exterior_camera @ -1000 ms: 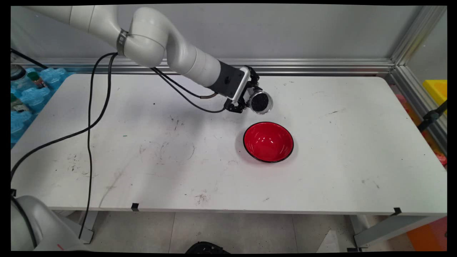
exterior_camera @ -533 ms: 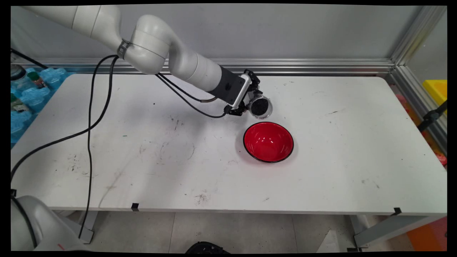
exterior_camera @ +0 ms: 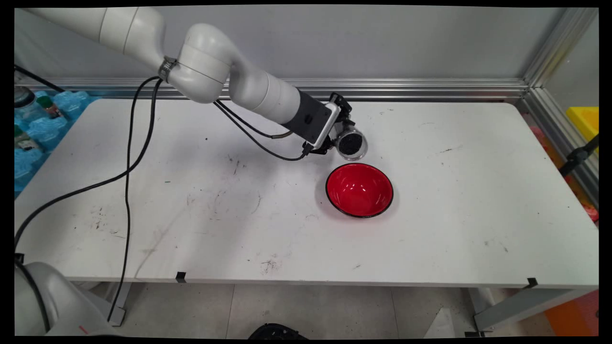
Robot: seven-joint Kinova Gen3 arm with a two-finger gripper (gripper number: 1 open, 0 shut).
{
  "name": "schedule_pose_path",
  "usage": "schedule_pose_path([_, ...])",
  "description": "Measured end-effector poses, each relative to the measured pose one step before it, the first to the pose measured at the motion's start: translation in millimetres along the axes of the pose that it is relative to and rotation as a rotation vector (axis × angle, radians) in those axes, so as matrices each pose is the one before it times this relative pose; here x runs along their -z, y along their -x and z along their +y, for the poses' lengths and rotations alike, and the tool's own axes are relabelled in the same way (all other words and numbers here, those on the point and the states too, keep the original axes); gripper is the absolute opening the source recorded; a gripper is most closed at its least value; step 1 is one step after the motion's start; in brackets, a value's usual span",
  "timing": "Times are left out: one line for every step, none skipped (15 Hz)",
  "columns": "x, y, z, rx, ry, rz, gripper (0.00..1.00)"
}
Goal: Pour the black seasoning powder in the red bowl
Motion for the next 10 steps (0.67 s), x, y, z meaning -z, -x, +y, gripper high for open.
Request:
schedule_pose_path([-0.28, -0.35, 0.05, -0.00367, -0.00099, -0.00139, 0.00])
schedule_pose_path([-0.62, -0.66, 0.25, -0.00601, -0.00042, -0.00215, 0.00])
schedule_pose_path([-0.71, -0.78, 0.40, -0.00731, -0.00024, -0.00240, 0.00])
schedule_pose_path([-0.75, -1.03, 0.52, -0.00734, 0.00020, -0.00213, 0.00])
schedule_pose_path([-0.73, -0.97, 0.20, -0.00629, -0.00059, -0.00198, 0.00])
schedule_pose_path([-0.89, -1.27, 0.06, -0.00767, -0.00118, -0.00226, 0.00])
schedule_pose_path([-0.84, -1.31, -0.22, -0.00722, -0.00140, -0.00198, 0.00])
schedule_pose_path([-0.99, -1.48, -0.27, -0.00730, -0.00134, -0.00369, 0.00])
schedule_pose_path([-0.99, -1.44, -0.23, -0.00634, -0.00111, -0.00406, 0.00])
schedule_pose_path([-0.82, -1.47, -0.31, -0.00558, -0.00147, -0.00278, 0.00])
